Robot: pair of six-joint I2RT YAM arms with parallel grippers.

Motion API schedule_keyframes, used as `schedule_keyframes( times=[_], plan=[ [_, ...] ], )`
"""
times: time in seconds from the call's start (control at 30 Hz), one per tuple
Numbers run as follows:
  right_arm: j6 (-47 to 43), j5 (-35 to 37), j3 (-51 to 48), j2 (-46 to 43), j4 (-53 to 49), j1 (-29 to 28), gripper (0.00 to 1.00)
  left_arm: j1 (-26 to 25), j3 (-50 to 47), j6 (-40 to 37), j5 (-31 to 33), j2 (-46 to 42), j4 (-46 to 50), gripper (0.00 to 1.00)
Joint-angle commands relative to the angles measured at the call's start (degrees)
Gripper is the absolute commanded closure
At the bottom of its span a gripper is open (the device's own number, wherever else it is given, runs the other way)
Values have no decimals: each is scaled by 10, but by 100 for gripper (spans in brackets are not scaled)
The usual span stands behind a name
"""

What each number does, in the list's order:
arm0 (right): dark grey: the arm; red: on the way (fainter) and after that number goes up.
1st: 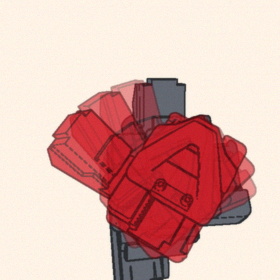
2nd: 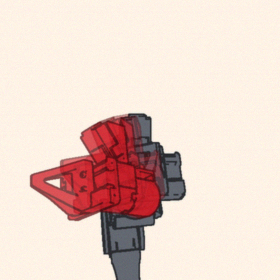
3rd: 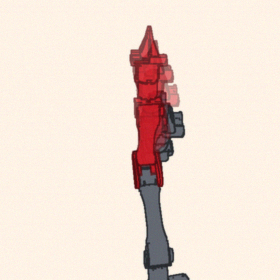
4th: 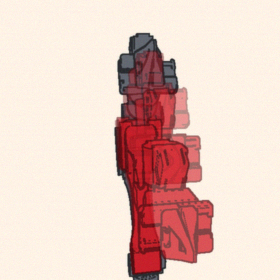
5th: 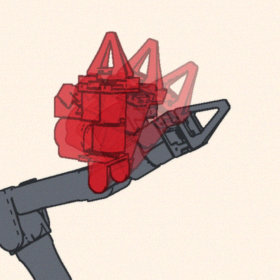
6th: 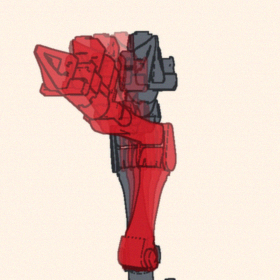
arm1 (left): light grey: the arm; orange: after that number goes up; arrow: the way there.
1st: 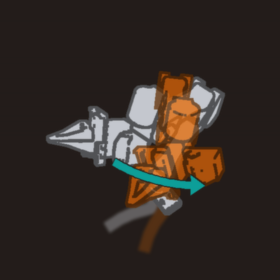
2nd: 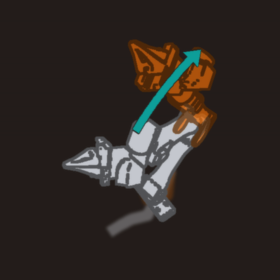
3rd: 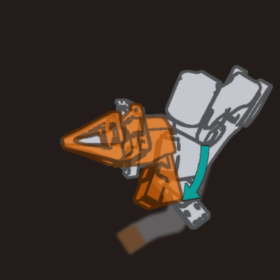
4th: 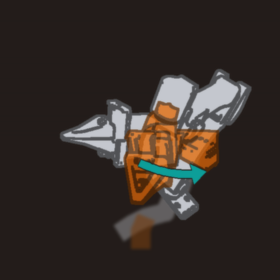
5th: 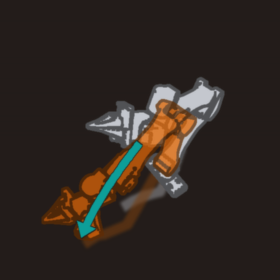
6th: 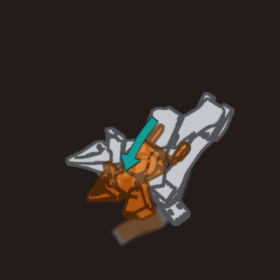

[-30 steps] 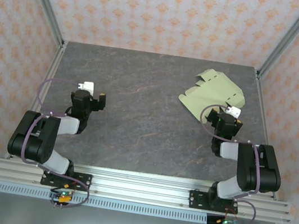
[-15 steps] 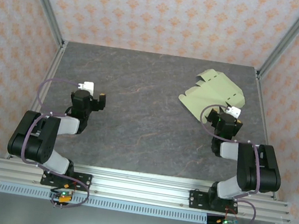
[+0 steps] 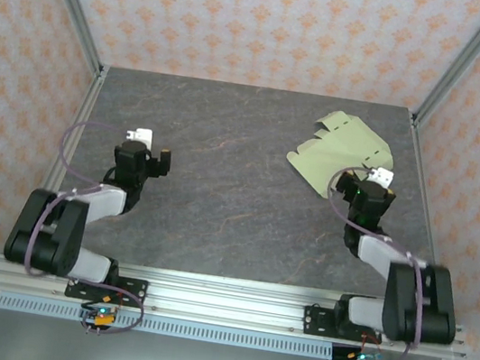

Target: Fold the paper box

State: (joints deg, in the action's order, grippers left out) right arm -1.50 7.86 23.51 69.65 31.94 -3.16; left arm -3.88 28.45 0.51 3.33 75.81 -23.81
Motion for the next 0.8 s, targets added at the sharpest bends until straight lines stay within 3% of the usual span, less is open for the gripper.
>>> schedule_keyframes(
  times=[0.0, 0.17, 0.23, 0.3, 0.37, 0.47, 0.67, 0.77],
  plan=[
    [29, 16, 46, -81, -139, -3, 1, -13, 60, 33, 8, -110, 148, 0],
    [179, 55, 133, -86, -301, 0, 1, -23, 68, 153, -1, -223, 238, 0],
    [189, 17, 155, -64, -318, 7, 1, -24, 82, 202, -17, -241, 289, 0],
    [204, -5, 187, -32, -338, 8, 1, -24, 86, 224, -71, -245, 297, 0],
    [223, 5, 238, 22, -384, 8, 1, -23, 93, 260, -105, -240, 307, 0],
    [229, 51, 302, 92, -440, 14, 1, -23, 109, 329, -105, -225, 349, 0],
    [331, 28, 389, 202, -523, 55, 1, -25, 110, 333, -134, -207, 360, 0],
    [422, -51, 385, 228, -512, 72, 0, -26, 106, 329, -132, -206, 361, 0]
  ],
)
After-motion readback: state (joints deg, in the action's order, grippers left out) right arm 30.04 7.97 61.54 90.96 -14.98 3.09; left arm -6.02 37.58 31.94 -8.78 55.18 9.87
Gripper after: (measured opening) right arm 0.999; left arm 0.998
